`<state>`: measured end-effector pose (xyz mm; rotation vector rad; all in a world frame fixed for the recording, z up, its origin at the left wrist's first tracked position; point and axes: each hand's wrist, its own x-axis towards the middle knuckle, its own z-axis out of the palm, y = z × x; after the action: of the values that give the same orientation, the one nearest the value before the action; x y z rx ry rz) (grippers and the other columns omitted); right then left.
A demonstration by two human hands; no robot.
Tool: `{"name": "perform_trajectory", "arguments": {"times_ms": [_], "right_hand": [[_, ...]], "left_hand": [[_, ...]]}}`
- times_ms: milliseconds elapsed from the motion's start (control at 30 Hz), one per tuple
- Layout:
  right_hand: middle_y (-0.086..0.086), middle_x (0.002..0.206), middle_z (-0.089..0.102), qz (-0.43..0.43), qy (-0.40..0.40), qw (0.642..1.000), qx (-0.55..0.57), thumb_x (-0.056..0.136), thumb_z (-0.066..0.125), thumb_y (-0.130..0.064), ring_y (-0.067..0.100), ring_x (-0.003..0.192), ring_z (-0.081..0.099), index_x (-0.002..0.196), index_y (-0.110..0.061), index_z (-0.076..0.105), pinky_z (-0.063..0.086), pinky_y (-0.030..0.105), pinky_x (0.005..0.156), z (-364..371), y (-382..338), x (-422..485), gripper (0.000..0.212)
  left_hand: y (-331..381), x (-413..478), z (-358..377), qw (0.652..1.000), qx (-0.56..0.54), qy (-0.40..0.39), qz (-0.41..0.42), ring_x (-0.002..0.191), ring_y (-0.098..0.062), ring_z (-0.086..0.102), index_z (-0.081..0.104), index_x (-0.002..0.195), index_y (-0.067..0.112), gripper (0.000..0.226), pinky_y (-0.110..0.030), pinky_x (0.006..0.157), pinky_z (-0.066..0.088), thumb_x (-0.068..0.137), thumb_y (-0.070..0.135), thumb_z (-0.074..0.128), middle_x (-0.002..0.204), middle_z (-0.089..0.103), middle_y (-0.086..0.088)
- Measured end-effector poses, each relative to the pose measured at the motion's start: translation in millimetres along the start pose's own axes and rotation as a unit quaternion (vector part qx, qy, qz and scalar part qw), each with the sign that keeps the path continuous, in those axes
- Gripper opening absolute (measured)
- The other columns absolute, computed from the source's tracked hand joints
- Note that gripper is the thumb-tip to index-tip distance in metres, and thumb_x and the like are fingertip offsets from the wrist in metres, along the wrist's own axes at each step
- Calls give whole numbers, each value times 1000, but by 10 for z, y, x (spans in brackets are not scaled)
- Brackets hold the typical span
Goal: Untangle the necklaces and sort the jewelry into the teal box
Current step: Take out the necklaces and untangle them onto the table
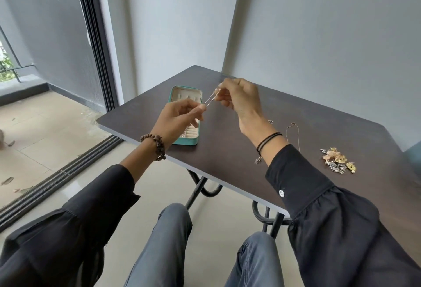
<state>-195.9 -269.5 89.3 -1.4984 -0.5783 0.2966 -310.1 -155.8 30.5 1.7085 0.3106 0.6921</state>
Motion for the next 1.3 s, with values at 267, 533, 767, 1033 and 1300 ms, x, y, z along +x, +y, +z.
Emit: {"name": "perform_trajectory", "arguments": {"times_ms": [267, 533, 767, 1033, 1300], "right_hand": [[-1, 59, 57, 26, 24, 996, 87, 89, 63, -6, 16, 56, 63, 77, -11, 57, 50, 26, 60, -389, -162, -80, 14], [2, 61, 57, 15, 16, 995, 102, 87, 62, -8, 19, 54, 56, 83, -8, 58, 46, 29, 57, -627, -236, -122, 6], [5, 69, 59, 1, 18, 996, 83, 83, 67, -10, 13, 54, 43, 73, -13, 57, 32, 21, 46, -754, -287, -154, 15], [-1, 66, 55, -12, 11, 998, 54, 86, 76, -23, 10, 48, 33, 67, -19, 63, 23, 25, 48, -810, -256, -172, 23], [-4, 65, 53, 19, -16, 994, 105, 89, 74, -26, 8, 45, 27, 98, -13, 68, 18, 21, 42, -789, -242, -98, 17]], "left_hand": [[305, 30, 182, 1000, -7, -2, 25, 72, -14, 71, 66, 100, -1, 32, -29, 74, 50, 95, 30, 64, 87, 76, -4], [769, 110, 362, 997, -53, 19, 51, 59, -15, 60, 67, 105, -2, 34, -28, 69, 50, 93, 31, 67, 78, 72, 0], [1059, 153, 561, 994, -92, 5, 60, 57, -16, 57, 67, 107, -4, 34, -25, 62, 50, 94, 27, 67, 78, 71, -1], [983, 195, 684, 996, -78, -10, 45, 55, -15, 56, 68, 104, -2, 32, -30, 65, 48, 93, 28, 68, 75, 71, 3], [891, 324, 683, 996, -82, -9, 38, 54, -15, 56, 69, 102, -1, 31, -28, 59, 46, 93, 29, 68, 75, 70, 1]]}}
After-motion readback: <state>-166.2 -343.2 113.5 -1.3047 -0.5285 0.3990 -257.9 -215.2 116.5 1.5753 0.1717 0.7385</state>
